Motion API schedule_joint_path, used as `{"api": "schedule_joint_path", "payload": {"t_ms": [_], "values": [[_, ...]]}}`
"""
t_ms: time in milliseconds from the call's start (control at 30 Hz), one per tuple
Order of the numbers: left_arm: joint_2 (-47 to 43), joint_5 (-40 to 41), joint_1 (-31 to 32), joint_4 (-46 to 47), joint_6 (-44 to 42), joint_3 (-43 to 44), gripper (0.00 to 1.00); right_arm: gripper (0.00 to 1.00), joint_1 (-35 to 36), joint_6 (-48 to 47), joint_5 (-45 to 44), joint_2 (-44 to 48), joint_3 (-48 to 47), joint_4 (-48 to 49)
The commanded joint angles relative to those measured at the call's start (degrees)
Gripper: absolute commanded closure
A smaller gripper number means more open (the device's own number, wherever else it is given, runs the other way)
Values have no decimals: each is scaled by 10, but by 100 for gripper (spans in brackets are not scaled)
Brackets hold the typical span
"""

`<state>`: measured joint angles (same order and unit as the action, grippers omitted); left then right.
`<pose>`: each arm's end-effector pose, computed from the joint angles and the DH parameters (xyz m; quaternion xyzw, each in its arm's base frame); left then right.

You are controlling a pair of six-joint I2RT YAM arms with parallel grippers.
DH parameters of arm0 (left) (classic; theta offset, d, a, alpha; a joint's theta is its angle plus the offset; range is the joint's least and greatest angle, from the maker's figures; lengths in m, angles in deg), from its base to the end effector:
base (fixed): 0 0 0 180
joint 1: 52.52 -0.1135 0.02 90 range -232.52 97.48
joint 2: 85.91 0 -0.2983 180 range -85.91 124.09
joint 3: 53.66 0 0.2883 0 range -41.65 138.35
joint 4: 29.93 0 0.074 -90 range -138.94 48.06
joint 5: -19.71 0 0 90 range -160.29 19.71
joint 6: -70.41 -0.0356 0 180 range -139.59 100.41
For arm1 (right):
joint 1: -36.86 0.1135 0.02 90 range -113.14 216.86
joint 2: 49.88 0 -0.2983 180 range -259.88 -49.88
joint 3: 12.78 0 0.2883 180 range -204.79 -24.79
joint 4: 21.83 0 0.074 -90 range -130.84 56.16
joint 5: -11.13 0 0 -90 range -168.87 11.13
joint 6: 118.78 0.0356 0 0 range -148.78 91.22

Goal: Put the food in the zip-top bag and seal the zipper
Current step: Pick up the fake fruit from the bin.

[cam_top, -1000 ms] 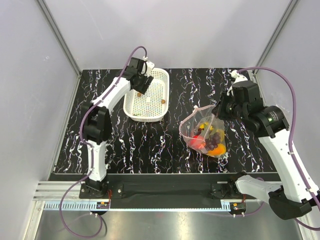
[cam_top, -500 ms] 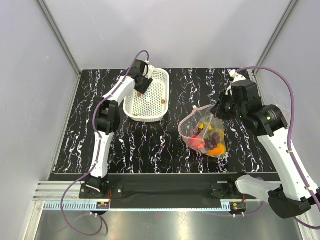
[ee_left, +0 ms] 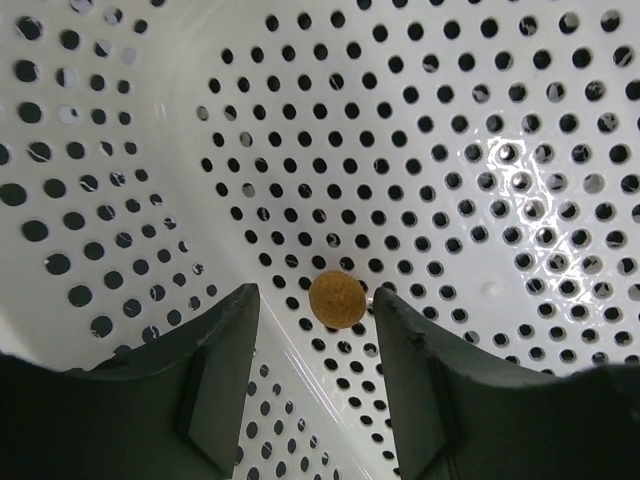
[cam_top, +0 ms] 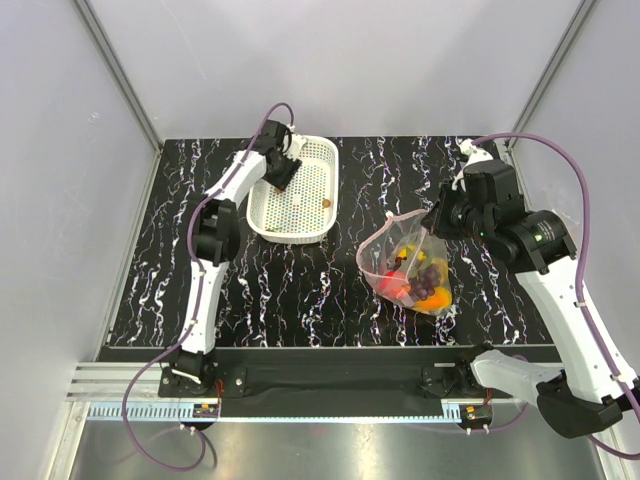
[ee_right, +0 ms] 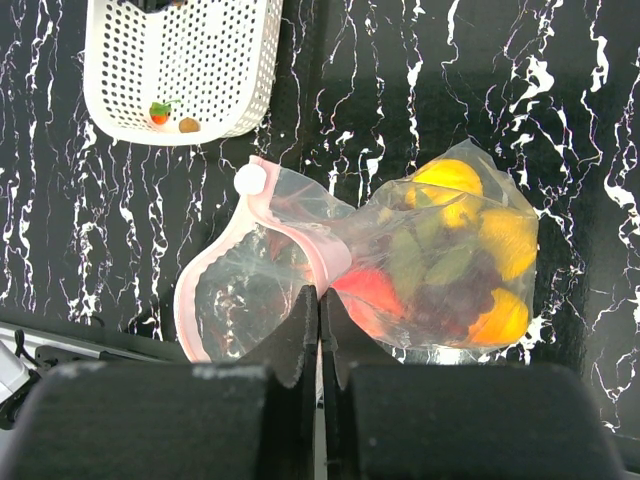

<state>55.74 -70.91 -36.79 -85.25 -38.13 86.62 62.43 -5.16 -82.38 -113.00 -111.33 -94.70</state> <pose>0.5797 -0.1637 0.2001 0.2837 0.9151 0.0018 0.2866 0.1877 0.0874 0.4801 -0.0017 0.8963 0.1592 0.4138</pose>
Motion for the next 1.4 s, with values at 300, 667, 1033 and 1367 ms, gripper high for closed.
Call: {"api": "schedule_joint_path", "payload": {"t_ms": [300, 667, 1033, 1367], "values": [[44, -24, -9, -64, -9, 63, 71, 100, 3, 2, 5, 18, -6, 45], [-132, -45, 2, -26, 39, -56, 78, 100, 4, 5, 3, 15, 1, 47], [-473, -231, 88, 171, 201, -331, 73, 100, 2, 6, 7, 3, -8, 49], [-620, -311, 251, 307, 266, -423, 71, 100, 3, 16, 9, 10, -20, 31]]}}
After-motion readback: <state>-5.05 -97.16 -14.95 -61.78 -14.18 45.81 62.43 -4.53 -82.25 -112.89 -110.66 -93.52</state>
